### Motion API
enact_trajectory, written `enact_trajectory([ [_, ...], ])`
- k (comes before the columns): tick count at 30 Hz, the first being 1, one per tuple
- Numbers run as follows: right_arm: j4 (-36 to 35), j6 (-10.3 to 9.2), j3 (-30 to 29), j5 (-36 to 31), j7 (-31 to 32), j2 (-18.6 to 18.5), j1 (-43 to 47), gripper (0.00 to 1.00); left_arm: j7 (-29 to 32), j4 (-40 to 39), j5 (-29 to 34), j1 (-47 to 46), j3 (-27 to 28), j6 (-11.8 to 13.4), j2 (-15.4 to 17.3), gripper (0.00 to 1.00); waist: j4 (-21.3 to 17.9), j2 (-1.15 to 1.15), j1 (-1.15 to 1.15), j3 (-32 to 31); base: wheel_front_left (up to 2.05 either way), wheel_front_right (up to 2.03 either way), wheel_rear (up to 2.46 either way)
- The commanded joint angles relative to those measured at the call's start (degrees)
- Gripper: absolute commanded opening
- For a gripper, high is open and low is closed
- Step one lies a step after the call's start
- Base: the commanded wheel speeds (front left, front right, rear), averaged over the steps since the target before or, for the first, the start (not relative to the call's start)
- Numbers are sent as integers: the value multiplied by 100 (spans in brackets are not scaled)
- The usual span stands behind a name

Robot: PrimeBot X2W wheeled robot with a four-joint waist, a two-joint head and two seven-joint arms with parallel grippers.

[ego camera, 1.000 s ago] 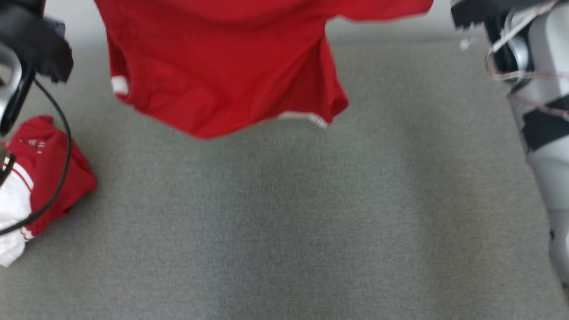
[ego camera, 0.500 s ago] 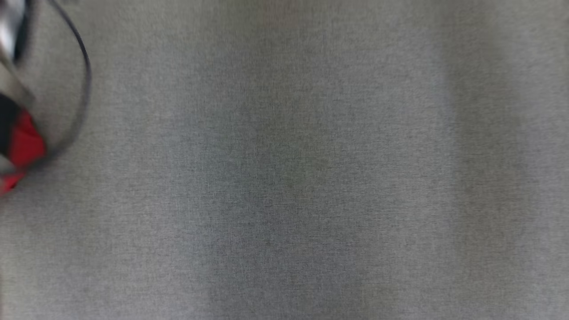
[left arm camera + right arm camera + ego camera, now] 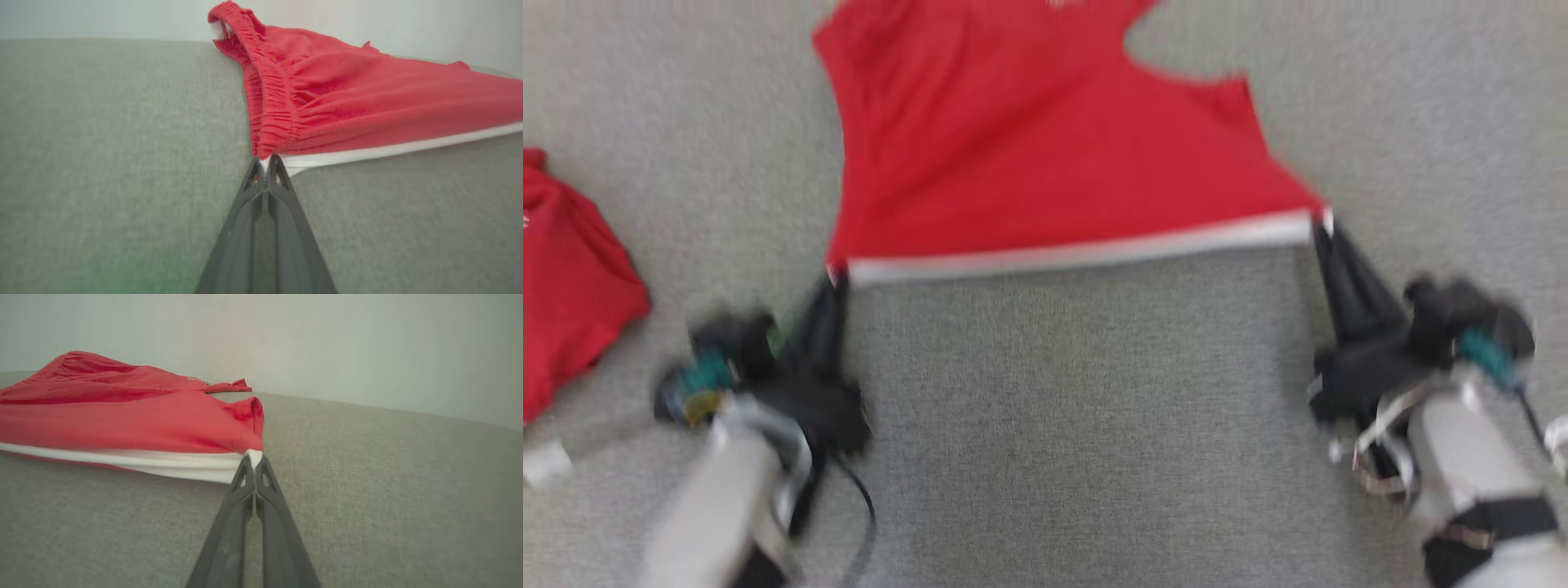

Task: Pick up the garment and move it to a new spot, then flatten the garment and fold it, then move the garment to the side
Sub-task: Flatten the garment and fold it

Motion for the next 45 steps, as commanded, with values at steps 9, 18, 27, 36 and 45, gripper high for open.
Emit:
enact_trajectory([
  [9,-137,-23,-370,-6,-1,493,1756,0,22,45,172,2031,534,21,-376,0,-154,1,2,-1417,0,0,0],
  [18,-147,-25,-335,-70,-1,755,2835,0,3,-102,479,3097,1066,25,-381,0,-171,1,2,-2159,0,0,0],
  [27,-207,-25,-366,-86,-2,956,3477,0,-15,-342,716,3795,1586,24,-581,0,-109,1,2,-2503,0,0,0],
  [36,-328,-25,-408,-68,-2,899,3745,0,-16,-590,896,4207,1786,23,-782,0,-140,1,2,-2628,0,0,0],
  [45,-539,-25,-610,-128,-2,935,3156,0,-16,-1472,1128,3816,1756,21,-843,0,16,1,2,-2296,0,0,0],
])
